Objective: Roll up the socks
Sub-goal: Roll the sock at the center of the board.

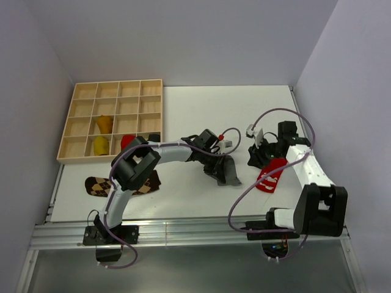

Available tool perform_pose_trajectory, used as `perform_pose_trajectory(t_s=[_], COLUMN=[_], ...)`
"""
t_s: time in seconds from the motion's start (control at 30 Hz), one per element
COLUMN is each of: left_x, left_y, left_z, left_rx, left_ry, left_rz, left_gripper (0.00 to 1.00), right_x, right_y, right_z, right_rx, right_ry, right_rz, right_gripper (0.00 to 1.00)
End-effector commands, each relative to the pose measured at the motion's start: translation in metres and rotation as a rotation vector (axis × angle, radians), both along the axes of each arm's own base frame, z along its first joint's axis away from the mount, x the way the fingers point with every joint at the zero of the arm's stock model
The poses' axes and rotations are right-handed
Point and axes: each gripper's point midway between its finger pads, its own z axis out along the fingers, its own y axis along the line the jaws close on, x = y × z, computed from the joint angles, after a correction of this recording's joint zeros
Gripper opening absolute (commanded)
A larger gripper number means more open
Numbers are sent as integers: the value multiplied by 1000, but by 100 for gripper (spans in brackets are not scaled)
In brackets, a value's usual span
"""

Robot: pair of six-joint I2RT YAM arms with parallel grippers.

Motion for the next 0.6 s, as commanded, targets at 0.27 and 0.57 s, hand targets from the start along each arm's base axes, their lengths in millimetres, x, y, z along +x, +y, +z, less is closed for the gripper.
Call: perform_pose_trajectory(t_s=[0.27,0.57], left_x=[4,11], left_y=[24,23], left_z=[-17,-25], left_rx=[160,181], left_ry=[392,416], left_rz=[101,120], left_gripper=[0,0], right_x=[-51,-60], right_y=[49,70], right_z=[7,-14], right_rx=[-89,-188], right_ry=[-366,-490], right_rz=[396,526], right_gripper=[58,64])
